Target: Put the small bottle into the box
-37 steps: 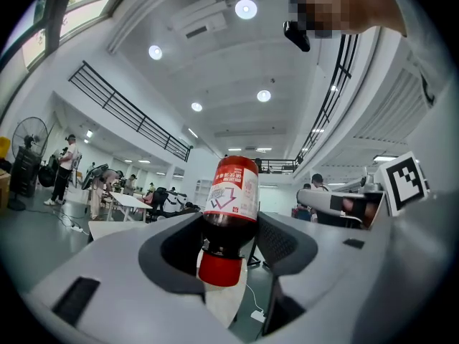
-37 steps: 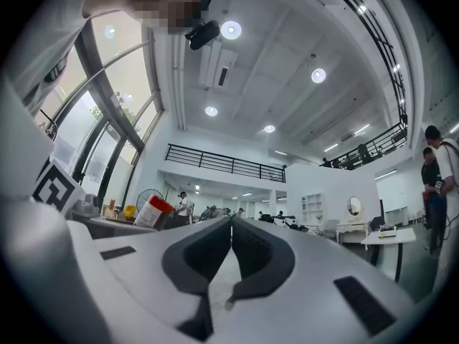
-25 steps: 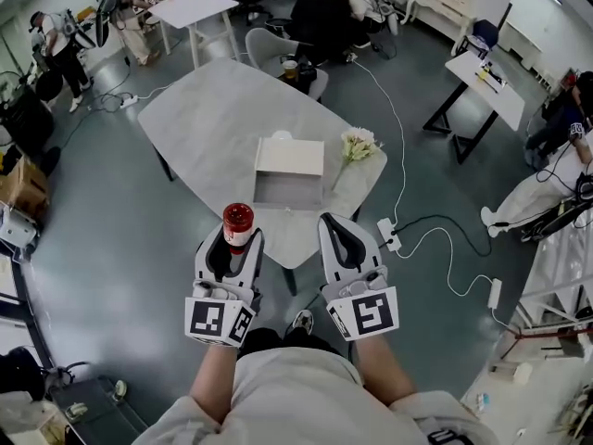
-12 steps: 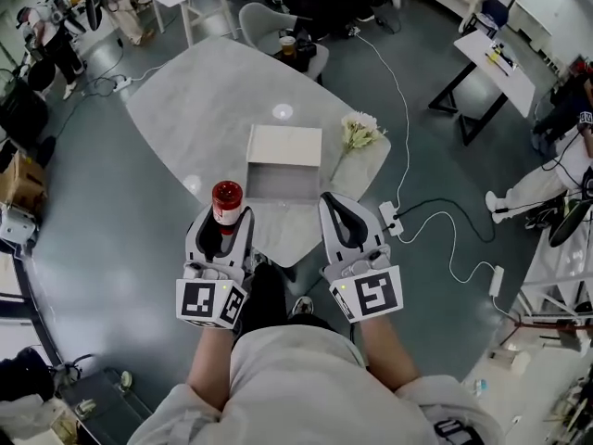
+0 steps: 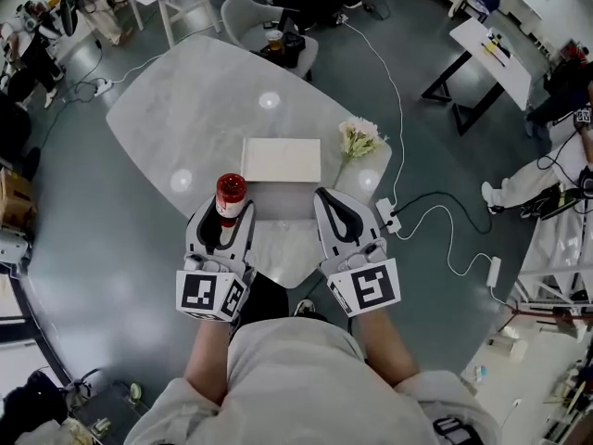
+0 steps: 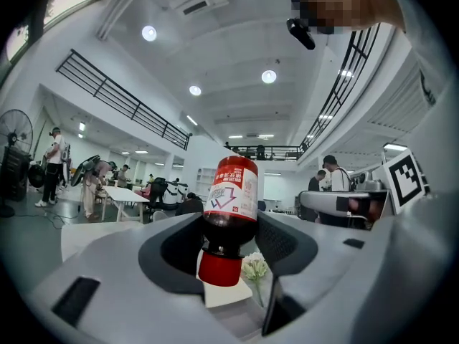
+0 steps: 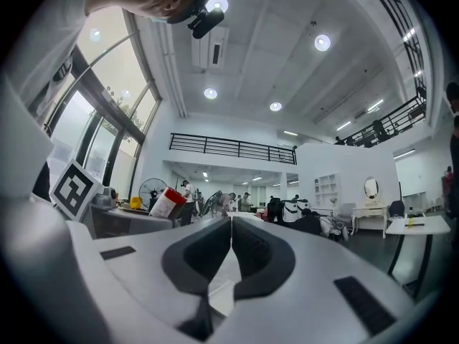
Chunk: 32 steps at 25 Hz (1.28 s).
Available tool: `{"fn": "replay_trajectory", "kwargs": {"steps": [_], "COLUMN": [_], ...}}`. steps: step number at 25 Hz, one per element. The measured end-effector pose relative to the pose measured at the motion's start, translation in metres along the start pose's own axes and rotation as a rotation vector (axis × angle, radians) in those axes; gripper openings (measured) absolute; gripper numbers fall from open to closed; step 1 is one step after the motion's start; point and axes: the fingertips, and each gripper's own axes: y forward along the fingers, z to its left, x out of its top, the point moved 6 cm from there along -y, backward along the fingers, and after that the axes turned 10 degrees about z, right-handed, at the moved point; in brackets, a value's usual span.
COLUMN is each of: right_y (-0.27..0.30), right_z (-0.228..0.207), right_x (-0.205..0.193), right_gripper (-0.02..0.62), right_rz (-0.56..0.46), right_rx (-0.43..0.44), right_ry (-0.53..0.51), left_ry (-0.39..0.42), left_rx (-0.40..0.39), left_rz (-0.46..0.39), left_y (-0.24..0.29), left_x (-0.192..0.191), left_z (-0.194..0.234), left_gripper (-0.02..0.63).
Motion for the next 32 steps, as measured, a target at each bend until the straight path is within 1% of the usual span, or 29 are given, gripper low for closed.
{"fn": "replay_trajectory", "kwargs": {"steps": [5, 9, 15, 20, 29, 32], "right_y": [0.048, 0.071, 0.091, 0.096, 0.104, 0.105], "right_z": [-0.015, -0.024, -0.033, -0.033, -0.025, -0.025], "right_x": [0.0, -0.013, -0.051, -0.09, -0.131, -0.143], "right_gripper": [0.026, 0.026, 0.026, 0.026, 0.026, 0.026], "right_rz": [0.025, 0.067, 0.16, 0.246, 0.328, 0.352], "right_rx": [-0.027, -0.05, -0.071, -0.074, -0.041, -0.033], "right_ry": [0.012, 0.027, 0.059, 0.093, 0.132, 0.147], "left_ry": [0.04, 0.129, 0.233, 0.312, 0.395, 0.405], "left_rx": [-0.059, -0.138, -0.209, -0.251, -0.299, -0.318], "left_rz": [0.037, 0.112, 0.251, 0.338, 0.51, 0.564], "left_y": [0.045, 0.074, 0.107, 0.121, 0.136, 0.143], "left_x": [0.005, -0.008, -0.043, -0.075, -0.146, -0.166], "left_z": [0.031, 0.042, 0.055, 0.054, 0.056, 0.058], "left_gripper": [0.239, 0.239, 0.239, 0.239, 0.239, 0.239]}}
